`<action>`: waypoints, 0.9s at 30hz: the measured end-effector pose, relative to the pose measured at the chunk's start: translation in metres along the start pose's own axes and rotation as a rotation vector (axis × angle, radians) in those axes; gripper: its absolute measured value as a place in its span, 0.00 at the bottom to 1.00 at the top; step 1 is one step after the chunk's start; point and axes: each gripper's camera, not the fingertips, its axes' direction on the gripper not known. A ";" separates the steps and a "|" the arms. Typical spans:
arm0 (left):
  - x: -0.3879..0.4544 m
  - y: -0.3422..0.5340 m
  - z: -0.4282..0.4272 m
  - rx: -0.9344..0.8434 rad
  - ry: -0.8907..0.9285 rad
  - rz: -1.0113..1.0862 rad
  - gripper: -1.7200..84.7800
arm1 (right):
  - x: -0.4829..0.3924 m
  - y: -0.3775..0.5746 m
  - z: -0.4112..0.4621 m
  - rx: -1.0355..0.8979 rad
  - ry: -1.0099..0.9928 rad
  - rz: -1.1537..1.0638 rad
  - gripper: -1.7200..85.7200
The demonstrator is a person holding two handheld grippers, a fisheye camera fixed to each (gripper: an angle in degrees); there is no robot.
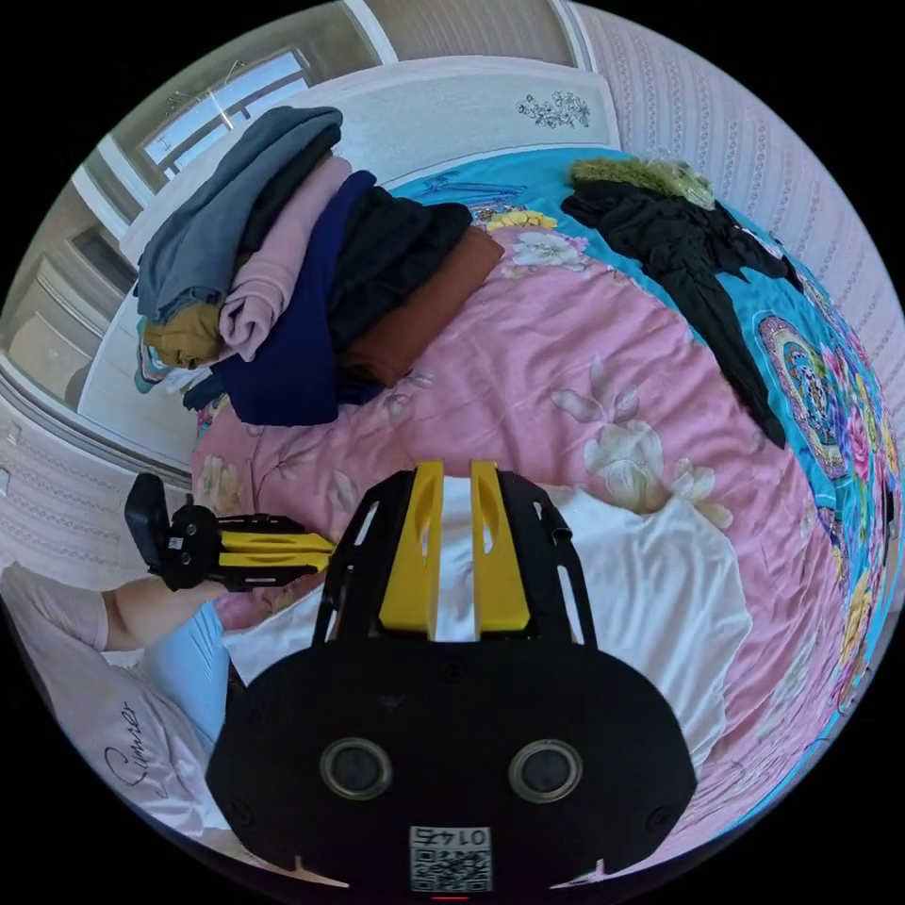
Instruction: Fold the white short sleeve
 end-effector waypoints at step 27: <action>-0.051 0.046 -0.107 0.190 0.007 -0.158 0.01 | -0.045 -0.096 0.152 -0.087 0.066 -0.081 0.01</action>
